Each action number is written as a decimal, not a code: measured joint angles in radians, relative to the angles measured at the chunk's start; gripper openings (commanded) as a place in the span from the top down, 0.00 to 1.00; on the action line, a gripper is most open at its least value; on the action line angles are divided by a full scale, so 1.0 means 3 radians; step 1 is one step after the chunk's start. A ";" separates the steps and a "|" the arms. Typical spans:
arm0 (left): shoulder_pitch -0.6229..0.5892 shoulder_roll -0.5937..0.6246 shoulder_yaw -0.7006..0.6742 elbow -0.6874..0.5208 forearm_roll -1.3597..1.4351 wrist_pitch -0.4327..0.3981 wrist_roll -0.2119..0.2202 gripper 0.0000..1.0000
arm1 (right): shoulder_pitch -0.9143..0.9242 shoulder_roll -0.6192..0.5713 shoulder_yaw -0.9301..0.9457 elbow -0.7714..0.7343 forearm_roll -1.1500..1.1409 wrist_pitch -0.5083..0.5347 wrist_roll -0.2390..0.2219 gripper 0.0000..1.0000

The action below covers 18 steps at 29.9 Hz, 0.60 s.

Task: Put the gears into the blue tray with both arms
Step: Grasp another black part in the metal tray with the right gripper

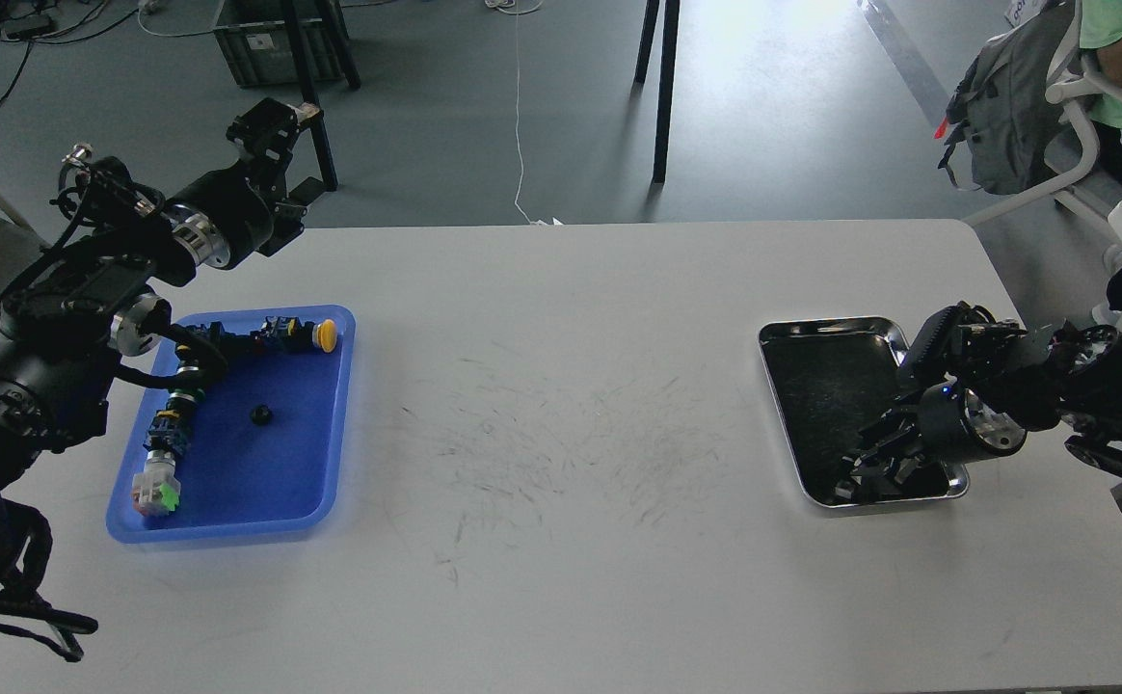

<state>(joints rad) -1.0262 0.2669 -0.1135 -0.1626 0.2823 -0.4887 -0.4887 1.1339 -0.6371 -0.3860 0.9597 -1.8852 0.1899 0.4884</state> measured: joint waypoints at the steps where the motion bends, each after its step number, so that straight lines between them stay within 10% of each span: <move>1: 0.0000 0.0000 0.0000 0.0000 0.0000 0.0000 0.0000 0.01 | 0.0000 0.0000 0.0000 0.0005 -0.0002 0.0000 0.0000 0.88; 18: 0.0000 0.0000 0.0001 0.0000 0.0001 0.0000 0.0000 0.01 | 0.0207 0.0030 0.0103 -0.0210 0.0015 -0.0023 0.0001 0.98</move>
<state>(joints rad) -1.0262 0.2670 -0.1132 -0.1625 0.2826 -0.4887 -0.4887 1.1961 -0.6282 -0.3552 0.8967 -1.8807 0.1831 0.4887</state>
